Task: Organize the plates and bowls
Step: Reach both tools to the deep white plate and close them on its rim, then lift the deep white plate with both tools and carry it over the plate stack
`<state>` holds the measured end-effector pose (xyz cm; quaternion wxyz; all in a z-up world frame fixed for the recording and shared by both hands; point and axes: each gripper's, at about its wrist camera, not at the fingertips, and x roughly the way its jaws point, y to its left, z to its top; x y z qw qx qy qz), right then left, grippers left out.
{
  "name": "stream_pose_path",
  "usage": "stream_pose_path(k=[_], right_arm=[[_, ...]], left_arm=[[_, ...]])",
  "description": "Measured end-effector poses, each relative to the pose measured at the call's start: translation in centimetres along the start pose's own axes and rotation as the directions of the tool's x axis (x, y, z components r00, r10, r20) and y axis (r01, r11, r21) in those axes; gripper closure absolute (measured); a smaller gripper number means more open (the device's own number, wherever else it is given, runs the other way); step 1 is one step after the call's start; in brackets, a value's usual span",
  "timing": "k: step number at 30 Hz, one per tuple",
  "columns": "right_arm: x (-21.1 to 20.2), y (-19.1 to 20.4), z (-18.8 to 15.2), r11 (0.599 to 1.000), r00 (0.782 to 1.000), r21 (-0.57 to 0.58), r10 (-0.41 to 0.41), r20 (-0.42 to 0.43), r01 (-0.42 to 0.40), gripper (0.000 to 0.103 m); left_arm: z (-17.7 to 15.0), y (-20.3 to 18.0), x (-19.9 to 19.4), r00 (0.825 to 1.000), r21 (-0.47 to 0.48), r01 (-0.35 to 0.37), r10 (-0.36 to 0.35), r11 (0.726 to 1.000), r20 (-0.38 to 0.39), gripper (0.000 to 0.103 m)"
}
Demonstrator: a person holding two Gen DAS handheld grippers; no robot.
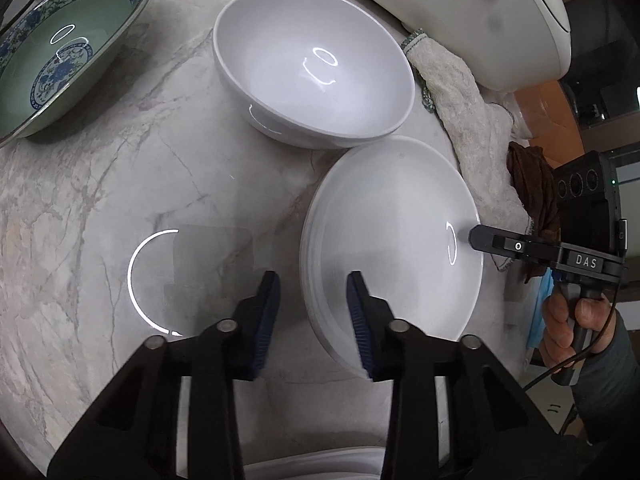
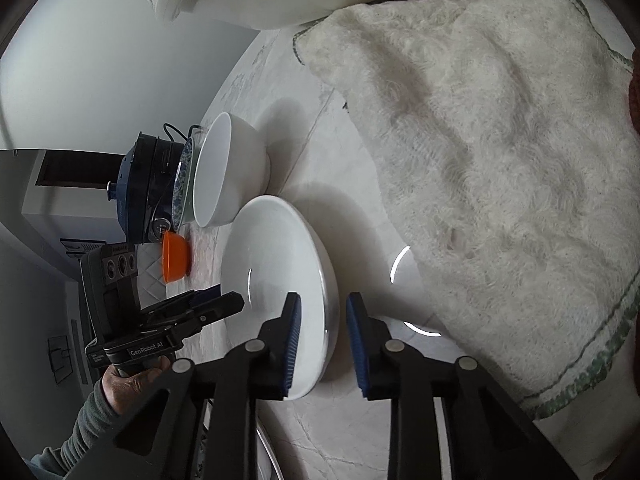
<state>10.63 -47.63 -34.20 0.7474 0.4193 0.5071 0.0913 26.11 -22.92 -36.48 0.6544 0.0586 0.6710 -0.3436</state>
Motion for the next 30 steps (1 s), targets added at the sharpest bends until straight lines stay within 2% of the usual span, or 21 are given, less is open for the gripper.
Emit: stream_pose_path(k=[2,3,8,22,30], right_arm=[[0.2,0.0,0.0,1.0,1.0,0.002,-0.006,-0.009,0.006,0.087],[0.3,0.1,0.0,1.0,1.0,0.004,-0.009,-0.008,0.009,0.087],[0.7,0.1,0.0,1.0,0.999,0.0,-0.023,-0.022,0.023,0.091],[1.0,1.2,0.1,0.995,0.996,-0.061,-0.083,-0.019,0.082,0.093],[0.7,1.6,-0.4,0.993,0.995,-0.066,-0.096,-0.013,0.094,0.093]], left_arm=[[0.0,-0.4,0.1,1.0,0.01,-0.001,0.001,1.0,0.0,0.077],[-0.1,-0.6,0.2,1.0,0.01,0.001,-0.001,1.0,-0.003,0.081],[0.0,-0.9,0.3,1.0,0.008,-0.01,0.01,1.0,-0.002,0.085],[-0.3,-1.4,0.2,0.999,0.022,-0.053,0.053,0.998,0.001,0.089],[-1.3,-1.5,-0.5,0.999,0.011,-0.039,0.039,0.999,0.015,0.089]])
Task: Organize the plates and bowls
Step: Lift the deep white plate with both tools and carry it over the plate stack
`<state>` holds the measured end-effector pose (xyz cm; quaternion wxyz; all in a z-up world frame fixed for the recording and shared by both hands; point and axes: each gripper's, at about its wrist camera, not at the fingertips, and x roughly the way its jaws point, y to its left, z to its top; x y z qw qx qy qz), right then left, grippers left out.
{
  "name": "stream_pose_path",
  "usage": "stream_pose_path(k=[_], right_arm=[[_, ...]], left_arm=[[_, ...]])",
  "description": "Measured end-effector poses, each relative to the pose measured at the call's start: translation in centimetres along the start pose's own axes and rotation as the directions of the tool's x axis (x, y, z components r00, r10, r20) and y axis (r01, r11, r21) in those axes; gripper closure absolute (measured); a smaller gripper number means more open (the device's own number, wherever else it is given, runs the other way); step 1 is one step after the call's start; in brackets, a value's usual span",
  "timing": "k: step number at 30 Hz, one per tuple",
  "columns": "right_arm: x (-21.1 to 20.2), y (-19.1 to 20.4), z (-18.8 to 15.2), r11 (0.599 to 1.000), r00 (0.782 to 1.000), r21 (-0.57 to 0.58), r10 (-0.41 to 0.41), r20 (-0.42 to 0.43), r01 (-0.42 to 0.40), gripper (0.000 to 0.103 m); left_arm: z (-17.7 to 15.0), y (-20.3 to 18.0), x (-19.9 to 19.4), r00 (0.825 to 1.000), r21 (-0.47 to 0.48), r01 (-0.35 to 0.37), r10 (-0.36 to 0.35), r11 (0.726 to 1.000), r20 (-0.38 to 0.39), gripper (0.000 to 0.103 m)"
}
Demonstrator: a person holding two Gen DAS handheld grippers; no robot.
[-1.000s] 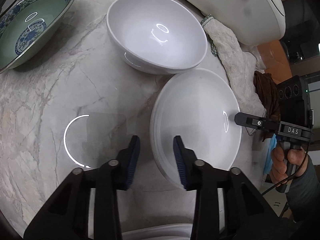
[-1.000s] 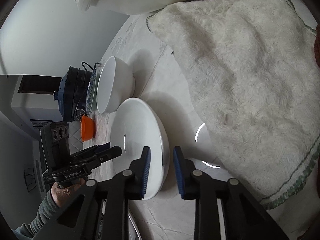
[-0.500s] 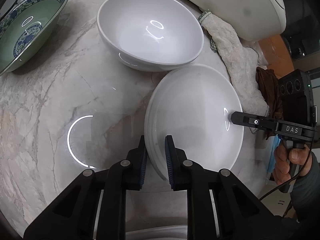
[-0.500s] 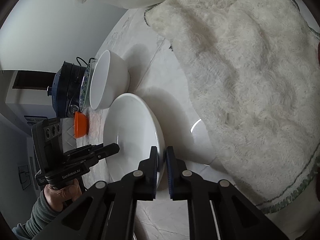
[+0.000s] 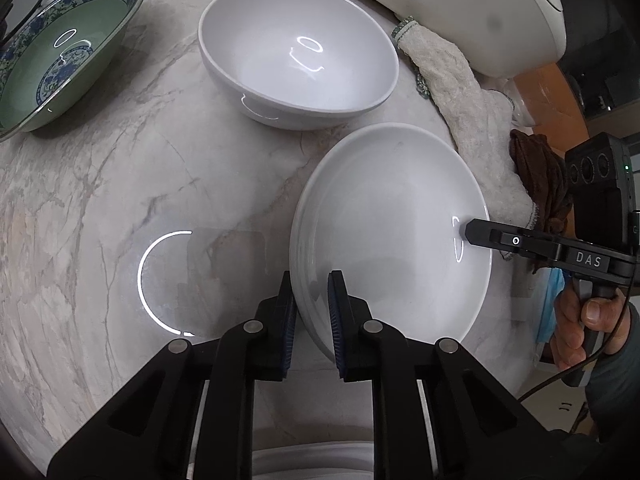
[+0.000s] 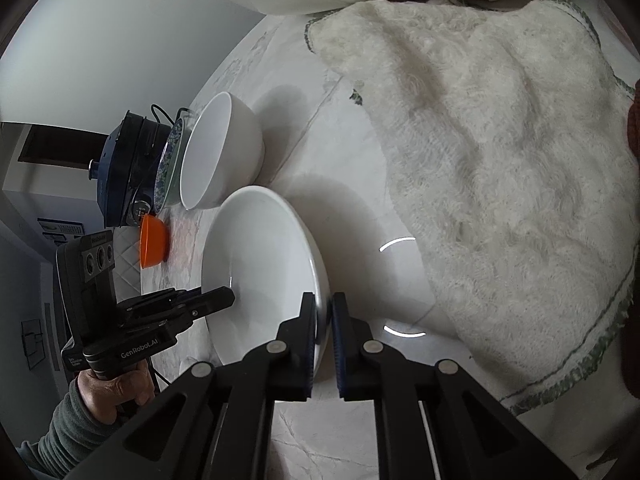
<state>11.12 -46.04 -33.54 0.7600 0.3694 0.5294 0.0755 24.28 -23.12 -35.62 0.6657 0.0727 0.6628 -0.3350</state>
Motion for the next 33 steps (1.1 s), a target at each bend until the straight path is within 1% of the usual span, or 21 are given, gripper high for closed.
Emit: stream_pose_path(k=[5,9,15,20,25,30,33], right_arm=[[-0.9,1.0,-0.5,1.0,1.0,-0.008,-0.005,0.01,0.005,0.093],[-1.9,2.6,-1.1,1.0,1.0,-0.02,0.004,0.024,-0.003,0.093],[-3.2,6.3,-2.7,0.998,0.999,-0.062,0.022,0.032,-0.02,0.093],[-3.5,10.0,-4.7,0.993,0.999,-0.115,0.028,0.028,-0.024,0.093],[-2.7,13.4,-7.5,0.986,0.999,-0.163,0.035,0.008,-0.034,0.093],[-1.0,16.0,-10.4,0.981,0.999,-0.193,0.032,-0.025,-0.036,0.093],[0.0,16.9,-12.1,0.978,0.999,-0.206,0.022,-0.047,-0.031,0.093]], left_arm=[[-0.7,-0.4,-2.1,1.0,-0.004,0.009,-0.009,1.0,0.029,0.089],[-1.6,-0.6,-4.4,0.998,-0.006,0.013,-0.013,1.0,0.056,0.089],[-4.5,0.1,-8.9,0.994,-0.017,0.018,-0.016,1.0,0.11,0.089],[-8.7,0.9,-12.6,0.989,-0.035,0.007,-0.002,0.999,0.145,0.089],[-14.0,2.9,-15.4,0.987,-0.078,0.013,0.0,0.997,0.163,0.089],[-19.2,4.7,-16.8,0.986,-0.117,0.011,0.009,0.993,0.169,0.089],[-21.8,5.5,-16.8,0.987,-0.138,0.01,0.013,0.99,0.162,0.089]])
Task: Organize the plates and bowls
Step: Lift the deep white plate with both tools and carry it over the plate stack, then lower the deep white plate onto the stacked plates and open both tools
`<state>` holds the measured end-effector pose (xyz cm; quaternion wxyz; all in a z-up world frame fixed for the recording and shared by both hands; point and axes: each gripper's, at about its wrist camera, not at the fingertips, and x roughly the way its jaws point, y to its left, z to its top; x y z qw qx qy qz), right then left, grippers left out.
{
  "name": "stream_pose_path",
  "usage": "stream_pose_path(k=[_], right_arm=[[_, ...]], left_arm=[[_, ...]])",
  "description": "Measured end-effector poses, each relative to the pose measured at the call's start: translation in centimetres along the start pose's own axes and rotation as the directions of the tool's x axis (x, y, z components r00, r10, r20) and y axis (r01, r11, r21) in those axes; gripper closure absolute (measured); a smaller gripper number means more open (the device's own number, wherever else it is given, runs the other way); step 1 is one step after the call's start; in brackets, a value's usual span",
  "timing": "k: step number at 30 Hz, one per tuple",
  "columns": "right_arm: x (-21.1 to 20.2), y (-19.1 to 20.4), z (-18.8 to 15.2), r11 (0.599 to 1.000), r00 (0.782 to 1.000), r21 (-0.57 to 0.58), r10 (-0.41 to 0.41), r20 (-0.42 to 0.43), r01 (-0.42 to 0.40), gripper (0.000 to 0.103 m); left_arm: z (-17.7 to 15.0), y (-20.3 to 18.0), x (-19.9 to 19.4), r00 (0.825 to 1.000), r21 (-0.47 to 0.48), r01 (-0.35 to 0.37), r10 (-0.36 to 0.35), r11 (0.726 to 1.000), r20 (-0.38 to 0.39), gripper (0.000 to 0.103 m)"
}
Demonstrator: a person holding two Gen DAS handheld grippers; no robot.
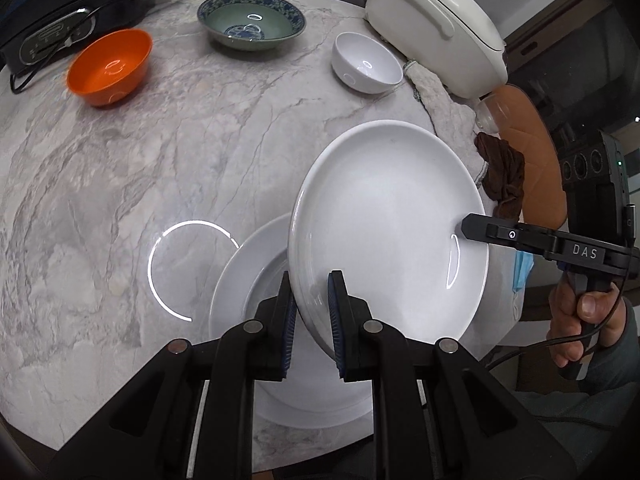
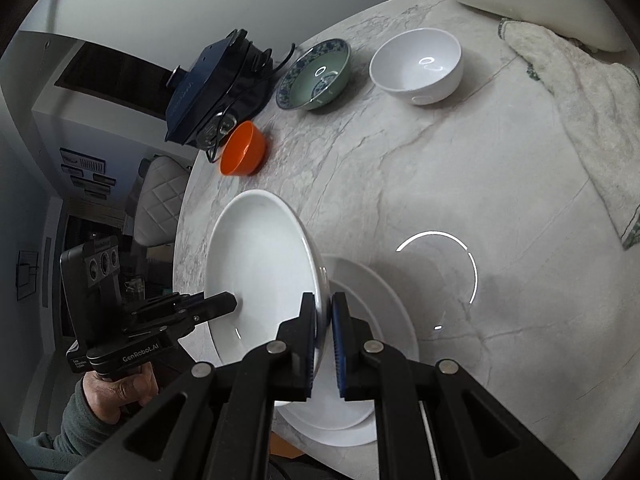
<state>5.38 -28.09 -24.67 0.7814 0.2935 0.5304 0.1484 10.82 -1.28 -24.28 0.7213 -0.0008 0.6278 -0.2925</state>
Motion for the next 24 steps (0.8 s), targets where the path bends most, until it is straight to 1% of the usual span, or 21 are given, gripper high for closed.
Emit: stream_pose_path(k=[4,7,11,17,20,24], right_arm=[[1.4,0.6,-2.1,1.0,0.999,0.006,-0.006,-0.034,0.006,0.093],[2.2,0.5,-3.8,1.0,0.998,0.013,-0.02,-0.053,0.021,0.093],[3.4,-0.1,-4.8,0.999,0.997,0.03,-0.036,-0.068,0.038,0.092],[5.0,-1.3,-5.6,0.997,0.994,0.034,-0.073,-0.082,0.076,0.093],[5.7,-1.9,-5.8,0.995,0.992,0.033,-0.087,-0.092,0.091,0.093],[6.5,-2.4,-5.9,0.993,0.988,0.019,-0.11,-0.105,0.113,0.093]], left_arm=[[-3.0,1.2,0.7,1.0,-0.016,-0.008,0.007,1.0,-0.026,0.089],[-5.1,1.9,1.7,0.999,-0.032,0.0,-0.002,0.999,-0.05,0.089],[-7.0,2.2,3.5,0.997,-0.03,-0.013,0.01,0.999,-0.079,0.089],[-7.6,2.5,5.6,0.995,-0.025,-0.032,0.029,0.999,-0.1,0.089],[-7.4,2.4,6.4,0.993,-0.01,-0.048,0.047,0.999,-0.105,0.089],[-7.1,2.2,7.1,0.992,-0.007,-0.055,0.054,0.998,-0.113,0.089]])
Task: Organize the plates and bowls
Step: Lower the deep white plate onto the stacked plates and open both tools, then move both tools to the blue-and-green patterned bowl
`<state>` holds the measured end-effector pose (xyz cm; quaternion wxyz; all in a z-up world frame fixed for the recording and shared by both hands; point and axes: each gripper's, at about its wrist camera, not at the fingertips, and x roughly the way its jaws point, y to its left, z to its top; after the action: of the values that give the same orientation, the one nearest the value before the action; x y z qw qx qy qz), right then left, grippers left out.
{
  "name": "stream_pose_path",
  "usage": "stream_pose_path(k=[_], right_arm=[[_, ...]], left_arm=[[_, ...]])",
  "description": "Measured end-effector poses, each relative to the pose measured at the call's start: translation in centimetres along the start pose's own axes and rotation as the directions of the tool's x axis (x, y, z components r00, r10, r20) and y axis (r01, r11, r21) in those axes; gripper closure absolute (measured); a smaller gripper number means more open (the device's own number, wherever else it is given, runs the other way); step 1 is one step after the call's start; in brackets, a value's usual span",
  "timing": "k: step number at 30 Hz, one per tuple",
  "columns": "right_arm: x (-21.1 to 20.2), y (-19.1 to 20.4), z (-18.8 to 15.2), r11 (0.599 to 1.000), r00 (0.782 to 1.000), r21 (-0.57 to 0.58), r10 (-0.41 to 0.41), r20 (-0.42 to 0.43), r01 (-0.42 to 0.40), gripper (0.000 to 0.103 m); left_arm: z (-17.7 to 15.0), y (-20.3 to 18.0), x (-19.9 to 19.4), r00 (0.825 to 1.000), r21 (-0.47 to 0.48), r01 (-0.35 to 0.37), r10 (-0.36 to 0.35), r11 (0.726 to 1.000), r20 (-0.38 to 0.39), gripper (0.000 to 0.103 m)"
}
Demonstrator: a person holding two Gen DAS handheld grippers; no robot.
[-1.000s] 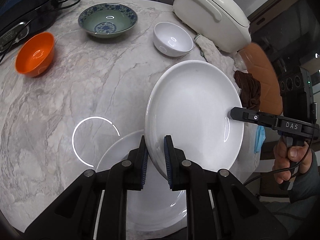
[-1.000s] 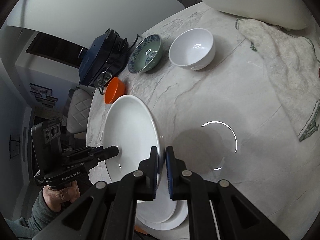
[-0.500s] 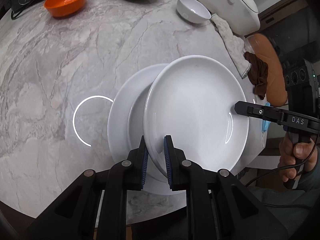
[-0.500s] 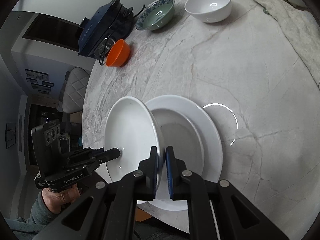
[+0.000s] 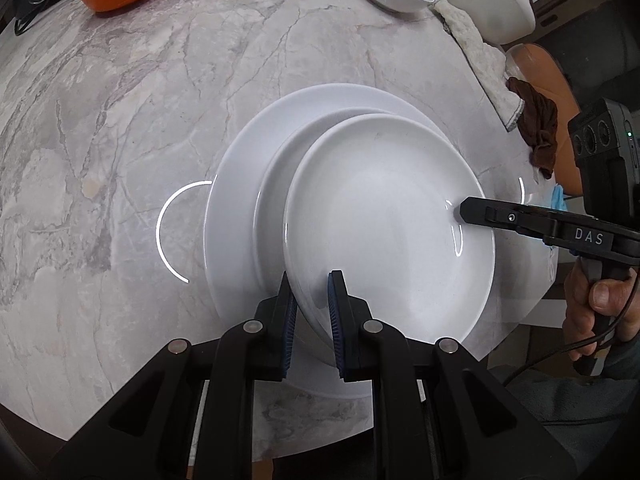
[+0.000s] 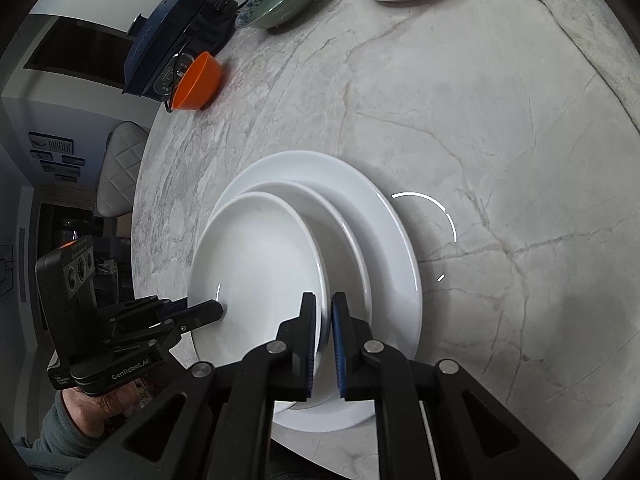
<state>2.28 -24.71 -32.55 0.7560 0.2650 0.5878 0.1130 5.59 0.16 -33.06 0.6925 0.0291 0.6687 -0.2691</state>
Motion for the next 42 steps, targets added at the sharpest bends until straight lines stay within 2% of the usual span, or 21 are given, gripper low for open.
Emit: stream_pose_path(k=[10,20,22,24,25,27,28,30,32,34,39,42], right_arm=[[0.6,-0.6,0.0,0.999,1.0,-0.02,-0.026,-0.011,0.025,0.093],[0.9,0.0,-0.2,0.997,0.999,-0.055,-0.052,-0.009,0.051,0.091],[0.9,0.4,-0.2,0.995,0.997,-0.073,-0.072,-0.006,0.071,0.091],[1.0,0.7,-0.3,0.993,0.996,-0.084,-0.089,-0.003,0.088,0.091],[1.1,0.9,-0.3,0.992,0.996,-0.089,-0.093,-0.002,0.093,0.09],[1.2,1.1,-0.3,0.991,0.995,-0.094,-0.099,-0.002,0.098,0.088],[1.2,1.3,-0.3,0.99,0.995,-0.096,-0.1,0.0,0.1,0.085],[1.1,1.6,-0.4,0.99,0.995,-0.097,-0.099,0.011,0.1,0.078],[0.7,1.9,-0.5,0.991,0.996,-0.096,-0.086,0.034,0.089,0.063],[0.1,2.2,-0.7,0.992,0.995,-0.095,-0.078,0.06,0.083,0.055],[-2.3,2.2,-1.1,0.998,0.988,-0.041,-0.045,0.145,0.051,0.05],[-4.3,1.7,-1.1,1.0,0.979,0.003,-0.005,0.205,0.004,0.046]], left_arm=[[0.5,-0.5,0.9,1.0,-0.002,-0.01,0.01,1.0,-0.015,0.089],[0.8,-0.2,0.9,1.0,-0.012,-0.015,0.015,1.0,0.003,0.087],[0.8,-0.1,0.8,1.0,-0.016,0.001,0.0,1.0,0.013,0.081],[0.7,-0.1,0.6,0.999,-0.014,0.044,-0.043,0.999,0.025,0.061],[0.7,-0.3,0.4,0.998,-0.004,0.064,-0.064,0.998,0.028,0.055],[0.7,-1.0,0.1,0.996,0.021,0.079,-0.08,0.997,0.038,0.035],[0.7,-1.3,-0.1,0.995,0.031,0.085,-0.086,0.996,0.042,0.031],[0.7,-1.7,-0.8,0.994,0.051,0.094,-0.097,0.994,0.059,0.015],[0.8,-1.6,-1.7,0.99,0.062,0.103,-0.108,0.993,0.086,0.013],[1.0,-1.1,-2.8,0.987,0.054,0.117,-0.122,0.992,0.107,0.013],[1.0,1.1,-6.3,0.959,0.017,0.204,-0.203,0.979,0.197,0.012],[1.3,3.3,-7.8,0.944,-0.045,0.245,-0.227,0.969,0.238,0.01]])
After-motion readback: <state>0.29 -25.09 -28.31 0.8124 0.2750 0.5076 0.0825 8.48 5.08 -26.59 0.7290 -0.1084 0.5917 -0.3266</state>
